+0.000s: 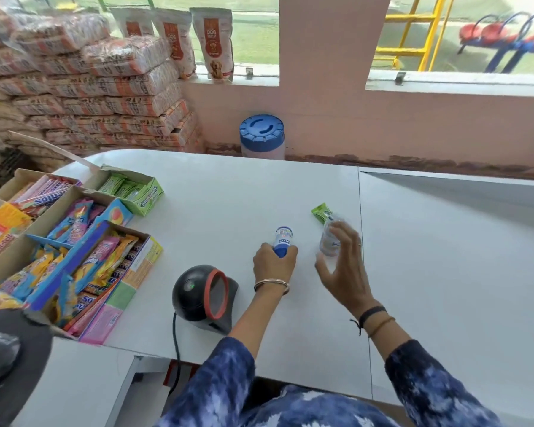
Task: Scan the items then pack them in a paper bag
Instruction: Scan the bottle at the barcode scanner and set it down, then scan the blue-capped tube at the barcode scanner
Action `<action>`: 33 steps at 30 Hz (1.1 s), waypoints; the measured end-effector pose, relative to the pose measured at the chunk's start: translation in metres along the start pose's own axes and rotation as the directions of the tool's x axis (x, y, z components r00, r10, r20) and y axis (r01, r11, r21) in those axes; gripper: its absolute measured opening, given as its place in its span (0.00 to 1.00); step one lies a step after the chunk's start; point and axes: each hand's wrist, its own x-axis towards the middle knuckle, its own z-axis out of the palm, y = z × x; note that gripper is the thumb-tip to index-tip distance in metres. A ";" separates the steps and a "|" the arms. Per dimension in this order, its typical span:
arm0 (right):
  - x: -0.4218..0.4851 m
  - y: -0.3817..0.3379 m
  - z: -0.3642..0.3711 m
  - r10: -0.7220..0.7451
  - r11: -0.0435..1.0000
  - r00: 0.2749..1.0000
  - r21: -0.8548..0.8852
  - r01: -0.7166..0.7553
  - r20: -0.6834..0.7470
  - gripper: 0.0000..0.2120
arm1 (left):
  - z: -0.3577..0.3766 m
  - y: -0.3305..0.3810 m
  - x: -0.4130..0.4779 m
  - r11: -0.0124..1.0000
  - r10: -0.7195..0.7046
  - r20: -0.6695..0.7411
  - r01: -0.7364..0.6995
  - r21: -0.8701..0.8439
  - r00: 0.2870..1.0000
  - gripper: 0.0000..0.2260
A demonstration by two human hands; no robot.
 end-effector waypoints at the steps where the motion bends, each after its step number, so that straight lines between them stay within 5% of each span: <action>1: -0.003 -0.006 0.001 -0.023 0.999 0.989 0.031 0.018 0.146 0.30 | -0.005 0.000 -0.005 0.999 0.019 0.003 -0.019 0.039 1.000 0.15; 4: -0.008 -0.020 0.003 0.063 0.978 0.866 0.143 -0.153 0.496 0.29 | -0.020 0.000 -0.026 0.984 0.105 0.039 -0.110 0.141 0.994 0.17; 7: -0.011 -0.020 0.001 0.143 0.898 0.831 0.283 -0.337 0.537 0.22 | -0.029 -0.002 -0.047 0.985 0.149 0.072 -0.154 0.075 0.986 0.22; 10: -0.010 -0.021 -0.012 0.292 0.614 0.728 0.462 -0.640 0.621 0.26 | -0.029 -0.019 -0.060 0.975 0.143 0.107 -0.121 -0.189 0.984 0.14; 12: -0.007 -0.020 -0.021 0.305 0.455 0.696 0.543 -0.706 0.650 0.26 | -0.024 -0.031 -0.074 0.960 0.168 0.234 -0.105 -0.260 0.958 0.10; 16: -0.003 -0.025 -0.031 0.280 0.304 0.696 0.627 -0.718 0.661 0.22 | -0.010 -0.034 -0.099 0.927 0.236 0.274 -0.131 -0.351 0.932 0.24; 22: 0.001 -0.042 -0.037 0.315 0.311 0.720 0.649 -0.694 0.619 0.26 | -0.005 -0.024 -0.111 0.825 0.269 0.090 -0.181 -0.535 0.959 0.22; 29: 0.005 -0.054 -0.037 0.347 0.345 0.746 0.663 -0.665 0.568 0.21 | -0.014 -0.021 -0.116 0.731 0.247 0.105 -0.114 -0.673 0.963 0.17; 33: -0.001 -0.059 -0.029 0.352 0.267 0.732 0.687 -0.676 0.584 0.20 | -0.018 -0.026 -0.117 0.650 0.213 0.112 -0.055 -0.758 0.971 0.13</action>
